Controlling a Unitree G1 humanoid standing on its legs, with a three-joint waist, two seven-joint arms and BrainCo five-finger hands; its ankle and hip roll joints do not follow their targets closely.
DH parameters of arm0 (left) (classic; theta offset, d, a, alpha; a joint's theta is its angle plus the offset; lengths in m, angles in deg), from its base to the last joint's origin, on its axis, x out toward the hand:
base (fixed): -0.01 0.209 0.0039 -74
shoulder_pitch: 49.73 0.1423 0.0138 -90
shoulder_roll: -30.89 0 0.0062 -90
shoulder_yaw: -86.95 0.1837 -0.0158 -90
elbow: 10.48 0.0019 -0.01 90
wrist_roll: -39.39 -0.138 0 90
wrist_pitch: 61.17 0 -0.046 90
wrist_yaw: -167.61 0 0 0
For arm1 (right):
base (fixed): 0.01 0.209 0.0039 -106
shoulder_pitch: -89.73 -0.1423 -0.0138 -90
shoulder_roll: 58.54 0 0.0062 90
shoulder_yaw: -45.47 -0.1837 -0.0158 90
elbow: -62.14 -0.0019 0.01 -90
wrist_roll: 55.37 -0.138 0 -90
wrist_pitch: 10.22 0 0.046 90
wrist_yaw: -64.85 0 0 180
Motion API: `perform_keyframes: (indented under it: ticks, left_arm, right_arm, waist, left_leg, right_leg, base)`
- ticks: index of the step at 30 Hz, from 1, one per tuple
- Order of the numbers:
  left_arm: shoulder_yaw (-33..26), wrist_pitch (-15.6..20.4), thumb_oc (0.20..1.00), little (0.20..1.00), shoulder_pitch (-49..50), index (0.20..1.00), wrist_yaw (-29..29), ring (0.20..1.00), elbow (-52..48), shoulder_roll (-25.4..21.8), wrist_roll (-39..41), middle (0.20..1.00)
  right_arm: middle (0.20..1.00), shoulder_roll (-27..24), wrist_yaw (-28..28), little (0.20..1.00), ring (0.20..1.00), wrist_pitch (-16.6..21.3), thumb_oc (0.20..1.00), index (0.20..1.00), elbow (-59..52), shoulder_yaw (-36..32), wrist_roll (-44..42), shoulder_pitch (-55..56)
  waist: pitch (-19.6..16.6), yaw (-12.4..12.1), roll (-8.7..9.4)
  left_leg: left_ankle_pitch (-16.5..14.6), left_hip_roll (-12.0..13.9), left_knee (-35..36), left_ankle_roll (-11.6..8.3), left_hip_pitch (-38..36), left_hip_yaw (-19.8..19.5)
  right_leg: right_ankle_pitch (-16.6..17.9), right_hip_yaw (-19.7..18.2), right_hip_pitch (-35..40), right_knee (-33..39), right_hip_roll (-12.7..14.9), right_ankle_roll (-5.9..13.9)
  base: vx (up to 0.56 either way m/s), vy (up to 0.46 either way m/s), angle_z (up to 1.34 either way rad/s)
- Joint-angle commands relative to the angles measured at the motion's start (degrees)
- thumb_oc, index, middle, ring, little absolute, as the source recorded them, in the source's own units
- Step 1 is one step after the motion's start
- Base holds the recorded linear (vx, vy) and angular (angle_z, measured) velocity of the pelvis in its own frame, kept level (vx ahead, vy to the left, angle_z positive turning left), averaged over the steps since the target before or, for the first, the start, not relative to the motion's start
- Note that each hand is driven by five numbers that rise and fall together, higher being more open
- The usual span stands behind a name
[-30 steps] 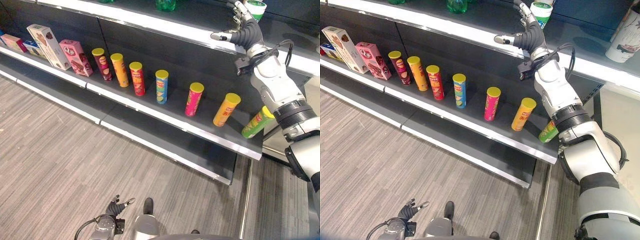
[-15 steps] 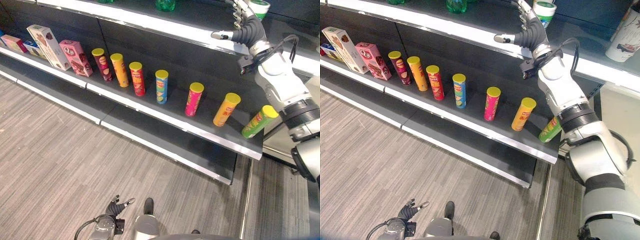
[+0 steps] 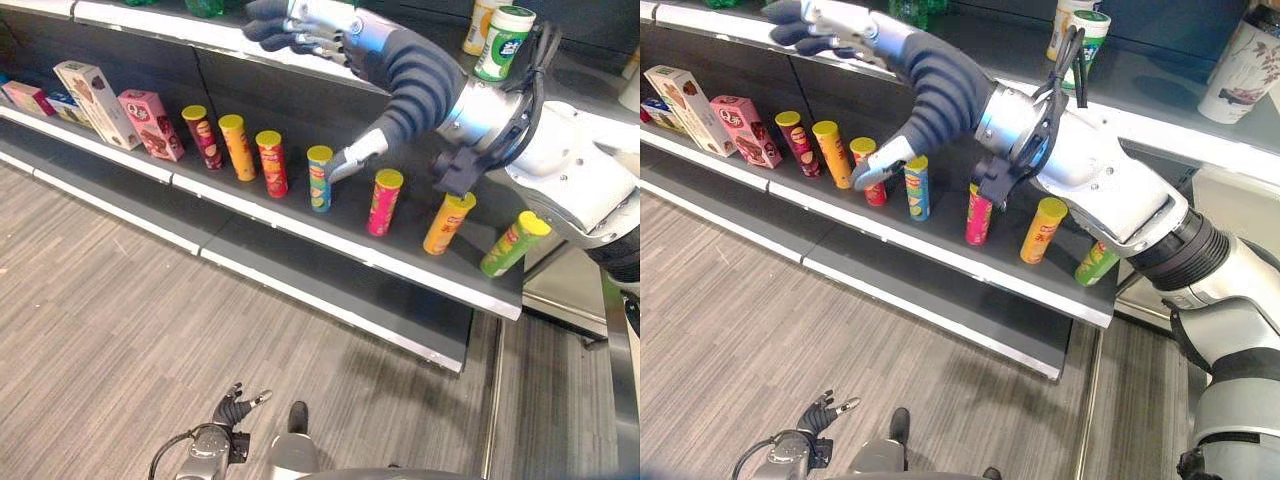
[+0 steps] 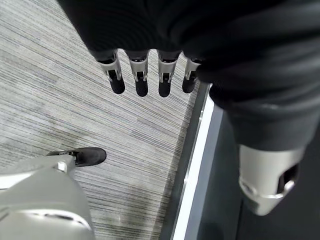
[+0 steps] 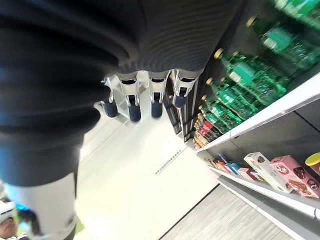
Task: Put the goods on the table back onto the shelves and tidy them up.
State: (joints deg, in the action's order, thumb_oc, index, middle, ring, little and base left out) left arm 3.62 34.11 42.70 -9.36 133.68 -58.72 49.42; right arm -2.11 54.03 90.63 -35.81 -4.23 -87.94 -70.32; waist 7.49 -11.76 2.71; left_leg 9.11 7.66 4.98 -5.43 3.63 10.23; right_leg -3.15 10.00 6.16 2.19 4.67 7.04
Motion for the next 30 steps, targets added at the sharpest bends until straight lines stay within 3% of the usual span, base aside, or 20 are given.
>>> perform_keyframes:
  ticks: [1,6,8,13,15,24,28,30]
  left_arm:
    - [3.14,1.74,1.000,1.000,-2.83,1.000,-0.65,1.000,-0.08,-2.07,-2.01,1.000]
    - [2.83,1.44,1.000,1.000,-1.62,1.000,-1.74,1.000,-1.84,-1.91,-3.59,1.000]
    - [2.43,1.37,1.000,1.000,-1.34,1.000,-2.18,1.000,-3.07,-2.01,-4.94,1.000]
    - [2.16,1.60,1.000,1.000,-1.27,1.000,-2.34,1.000,-3.14,-2.14,-5.83,1.000]
    - [1.66,1.58,1.000,1.000,-1.11,1.000,-2.09,1.000,-2.60,-1.82,-6.06,1.000]
    - [0.26,1.76,1.000,1.000,-0.30,1.000,-1.04,1.000,-0.54,-1.02,-5.05,1.000]
    - [0.11,1.82,1.000,1.000,-0.45,1.000,-0.50,1.000,0.36,-0.74,-4.33,1.000]
    - [0.58,1.66,1.000,1.000,-0.95,1.000,-0.09,1.000,1.59,-0.63,-3.94,1.000]
  right_arm:
    - [1.000,-2.13,0.98,1.000,1.000,1.93,1.000,1.000,3.16,-1.13,1.09,-1.66]
    - [1.000,-7.32,-1.32,1.000,1.000,1.46,1.000,1.000,-0.36,-1.40,1.86,4.93]
    - [1.000,-10.26,-1.30,1.000,1.000,1.11,1.000,1.000,0.29,-3.77,3.99,11.37]
    - [1.000,-13.57,0.23,1.000,1.000,1.58,1.000,1.000,1.06,-7.69,5.53,14.69]
    - [1.000,-14.71,1.89,1.000,1.000,2.25,1.000,1.000,2.05,-12.31,4.85,17.29]
    - [1.000,-12.82,6.78,1.000,1.000,5.54,1.000,1.000,5.98,-27.63,-1.10,23.01]
    - [1.000,-11.45,8.85,1.000,1.000,5.27,1.000,1.000,11.16,-29.15,-1.47,23.10]
    - [1.000,-9.80,9.98,1.000,1.000,3.87,1.000,1.000,19.05,-26.52,-1.40,20.59]
  waist:
    - [-1.70,-2.35,0.31]
    - [-1.31,-1.68,0.26]
    - [-0.75,-0.79,0.00]
    - [-0.62,0.33,0.07]
    - [-0.74,1.23,-0.06]
    - [-1.27,2.29,-0.16]
    - [-1.51,2.17,-0.09]
    - [-1.62,1.83,0.10]
  left_leg:
    - [-11.40,2.69,-6.17,-4.27,-5.28,6.79]
    - [-11.41,2.94,-6.03,-4.32,-5.42,6.93]
    - [-11.15,3.23,-5.79,-4.32,-5.38,7.08]
    - [-10.91,3.54,-5.58,-4.49,-5.42,7.65]
    - [-10.93,3.74,-5.48,-4.52,-5.66,7.88]
    - [-11.34,3.83,-5.39,-4.58,-6.33,8.41]
    - [-11.41,3.78,-5.33,-4.53,-6.39,8.41]
    - [-11.32,3.72,-5.25,-4.59,-6.45,8.26]
  right_leg:
    - [-1.85,1.28,-7.20,-6.18,3.03,6.41]
    - [-1.89,1.22,-7.08,-6.01,2.60,6.35]
    - [-1.86,0.90,-7.43,-5.97,2.47,6.38]
    - [-1.96,0.50,-7.75,-6.10,2.23,6.50]
    - [-1.96,0.29,-7.68,-5.98,2.00,6.44]
    - [-2.21,0.46,-6.96,-6.03,1.66,6.45]
    - [-2.30,0.65,-6.74,-5.94,1.63,6.42]
    - [-2.28,0.84,-6.62,-5.90,1.67,6.31]
  base:
    - [0.00,0.000,0.00]
    - [0.00,0.000,0.00]
    - [-0.02,-0.007,-0.10]
    - [0.00,0.002,-0.13]
    - [0.02,0.000,-0.11]
    - [0.01,0.003,-0.06]
    - [0.00,0.000,0.00]
    - [0.00,0.000,0.00]
